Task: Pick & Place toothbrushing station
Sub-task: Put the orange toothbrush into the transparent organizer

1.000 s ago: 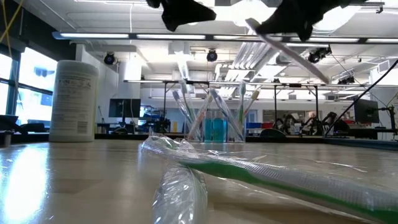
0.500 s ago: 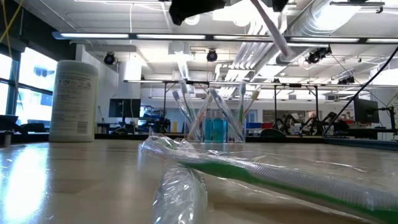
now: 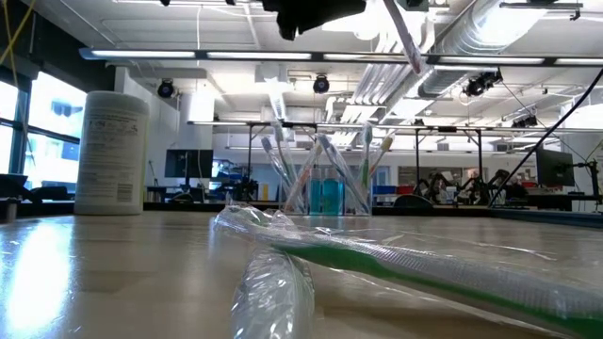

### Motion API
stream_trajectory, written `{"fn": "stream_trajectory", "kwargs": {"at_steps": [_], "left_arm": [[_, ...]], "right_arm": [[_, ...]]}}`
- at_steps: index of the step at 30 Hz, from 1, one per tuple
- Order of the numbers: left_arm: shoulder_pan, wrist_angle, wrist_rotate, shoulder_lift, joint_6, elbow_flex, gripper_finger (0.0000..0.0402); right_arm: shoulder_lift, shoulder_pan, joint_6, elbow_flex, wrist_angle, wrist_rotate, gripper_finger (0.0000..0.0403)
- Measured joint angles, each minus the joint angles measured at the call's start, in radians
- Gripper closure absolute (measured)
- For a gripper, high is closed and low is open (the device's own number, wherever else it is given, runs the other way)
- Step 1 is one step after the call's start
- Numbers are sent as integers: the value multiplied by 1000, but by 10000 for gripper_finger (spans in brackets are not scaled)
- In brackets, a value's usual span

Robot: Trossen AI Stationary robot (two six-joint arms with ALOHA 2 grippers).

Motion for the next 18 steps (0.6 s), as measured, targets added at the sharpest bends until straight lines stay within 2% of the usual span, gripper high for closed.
{"fn": "stream_trajectory", "kwargs": {"at_steps": [14,18], "left_arm": [[0,195,-35,75,74,2,99],[2,234,-41,75,80,2,120]], "right_arm": [[0,0,-20,0,14,-24,399],[0,0,-20,0,13,-24,399]]}}
